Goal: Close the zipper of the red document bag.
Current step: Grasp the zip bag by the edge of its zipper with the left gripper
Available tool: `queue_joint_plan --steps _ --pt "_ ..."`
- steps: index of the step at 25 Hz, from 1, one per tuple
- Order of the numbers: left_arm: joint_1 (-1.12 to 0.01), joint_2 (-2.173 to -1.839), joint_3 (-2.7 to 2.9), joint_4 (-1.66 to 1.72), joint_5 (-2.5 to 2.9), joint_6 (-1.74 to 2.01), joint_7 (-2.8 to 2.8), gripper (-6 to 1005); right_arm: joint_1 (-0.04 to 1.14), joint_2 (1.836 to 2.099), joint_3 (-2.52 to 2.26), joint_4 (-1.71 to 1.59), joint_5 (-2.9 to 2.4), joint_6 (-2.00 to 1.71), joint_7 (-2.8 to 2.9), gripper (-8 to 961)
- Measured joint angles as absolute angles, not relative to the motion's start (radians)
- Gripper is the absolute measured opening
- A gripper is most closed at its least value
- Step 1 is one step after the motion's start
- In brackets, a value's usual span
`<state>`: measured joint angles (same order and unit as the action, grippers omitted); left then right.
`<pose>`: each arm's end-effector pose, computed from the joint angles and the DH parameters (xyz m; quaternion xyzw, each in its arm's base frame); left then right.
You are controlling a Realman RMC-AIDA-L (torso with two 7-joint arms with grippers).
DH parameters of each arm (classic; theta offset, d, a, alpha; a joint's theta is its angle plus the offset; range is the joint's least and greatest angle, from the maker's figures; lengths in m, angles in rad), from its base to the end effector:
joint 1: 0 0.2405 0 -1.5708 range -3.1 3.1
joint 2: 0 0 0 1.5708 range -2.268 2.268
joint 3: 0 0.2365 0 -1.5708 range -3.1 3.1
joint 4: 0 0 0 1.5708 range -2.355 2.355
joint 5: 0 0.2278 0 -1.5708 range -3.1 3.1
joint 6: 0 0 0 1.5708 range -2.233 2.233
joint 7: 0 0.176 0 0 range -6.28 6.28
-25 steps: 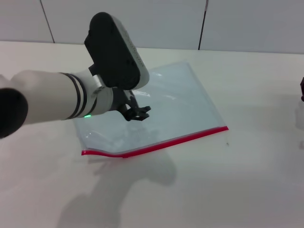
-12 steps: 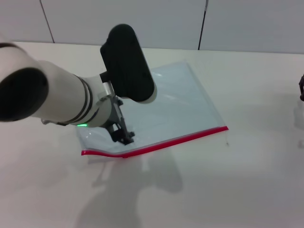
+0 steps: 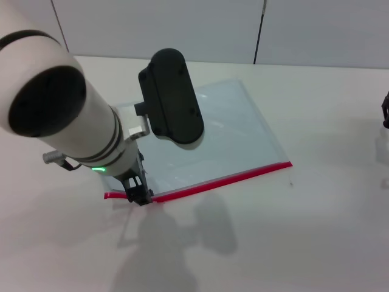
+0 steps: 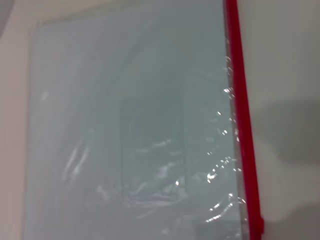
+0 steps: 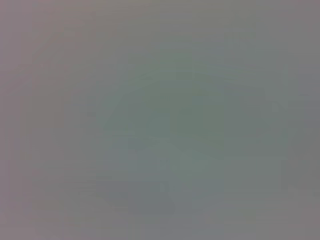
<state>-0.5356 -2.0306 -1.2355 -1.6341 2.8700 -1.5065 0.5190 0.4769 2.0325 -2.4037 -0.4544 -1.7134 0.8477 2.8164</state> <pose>-0.1402 0.3390 -0.0461 -0.9154 -0.0751 0.3127 0.2420 0.3170 0.3997 -0.0316 -0.6545 0.3131 0.2011 0.6581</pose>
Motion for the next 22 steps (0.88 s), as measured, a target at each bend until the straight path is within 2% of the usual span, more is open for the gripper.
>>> queue_joint_plan --steps 22 --pt "-0.652 -2.026 -1.146 -1.443 2.873 -1.570 0.458 705 0.478 2.033 -2.405 -0.449 -1.713 0.844 2.816 511"
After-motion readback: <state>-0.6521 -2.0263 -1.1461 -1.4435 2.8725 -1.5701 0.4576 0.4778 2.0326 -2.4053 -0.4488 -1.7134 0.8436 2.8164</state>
